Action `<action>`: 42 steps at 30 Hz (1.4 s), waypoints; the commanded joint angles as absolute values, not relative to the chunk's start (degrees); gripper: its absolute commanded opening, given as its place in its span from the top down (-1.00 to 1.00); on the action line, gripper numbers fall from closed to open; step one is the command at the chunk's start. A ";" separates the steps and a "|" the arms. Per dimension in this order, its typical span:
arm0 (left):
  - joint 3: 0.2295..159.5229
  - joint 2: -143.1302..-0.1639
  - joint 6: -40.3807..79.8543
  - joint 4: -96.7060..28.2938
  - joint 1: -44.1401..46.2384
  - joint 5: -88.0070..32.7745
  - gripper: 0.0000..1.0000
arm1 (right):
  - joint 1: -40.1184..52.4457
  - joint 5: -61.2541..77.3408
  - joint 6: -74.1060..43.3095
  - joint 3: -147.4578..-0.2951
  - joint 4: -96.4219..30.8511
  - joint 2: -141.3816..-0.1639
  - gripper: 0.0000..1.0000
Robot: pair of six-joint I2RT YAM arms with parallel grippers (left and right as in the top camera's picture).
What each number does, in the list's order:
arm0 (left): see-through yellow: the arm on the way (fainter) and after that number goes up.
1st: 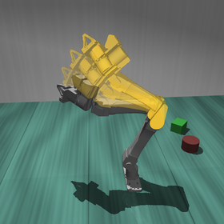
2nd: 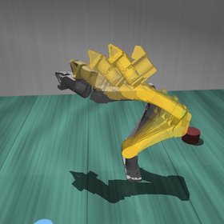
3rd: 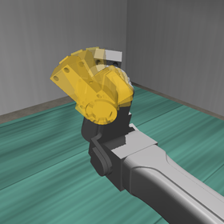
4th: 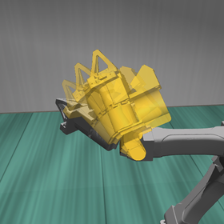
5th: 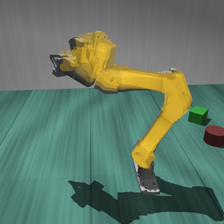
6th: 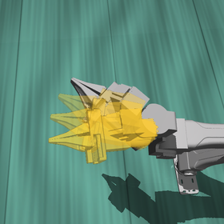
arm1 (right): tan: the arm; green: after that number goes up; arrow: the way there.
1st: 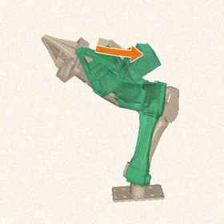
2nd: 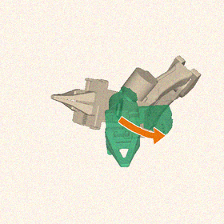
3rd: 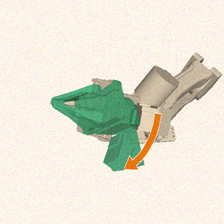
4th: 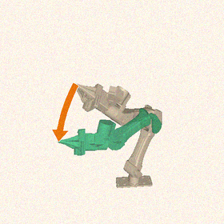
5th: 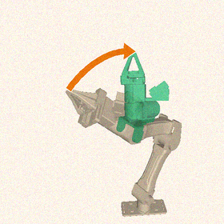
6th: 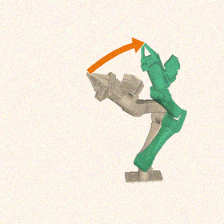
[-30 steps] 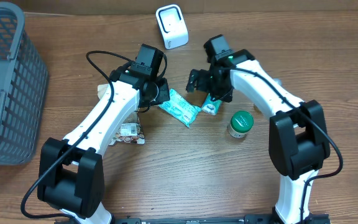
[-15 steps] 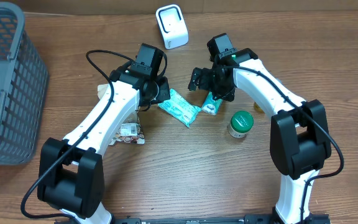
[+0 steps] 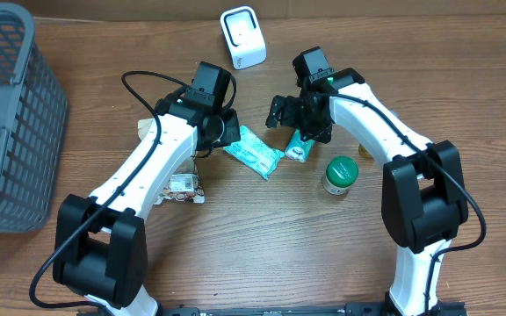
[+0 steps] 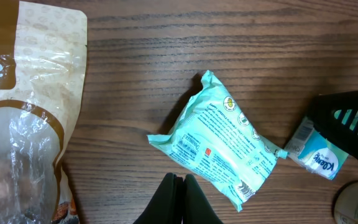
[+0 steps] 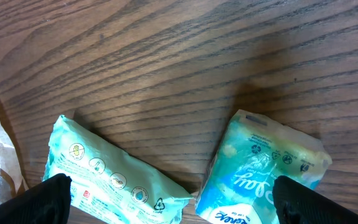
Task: Scan the item barcode
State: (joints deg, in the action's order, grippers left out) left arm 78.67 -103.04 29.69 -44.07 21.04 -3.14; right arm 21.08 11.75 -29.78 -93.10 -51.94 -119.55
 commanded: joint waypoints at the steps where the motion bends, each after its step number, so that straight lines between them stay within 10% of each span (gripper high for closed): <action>1: 78.13 -103.83 30.04 -44.12 21.34 -2.52 0.90 | 20.97 11.66 -29.58 -94.37 -51.70 -119.59 -1.00; 42: 78.13 -103.83 29.61 -44.31 21.34 -0.60 0.90 | 20.97 11.66 -29.58 -94.37 -51.70 -119.59 -1.00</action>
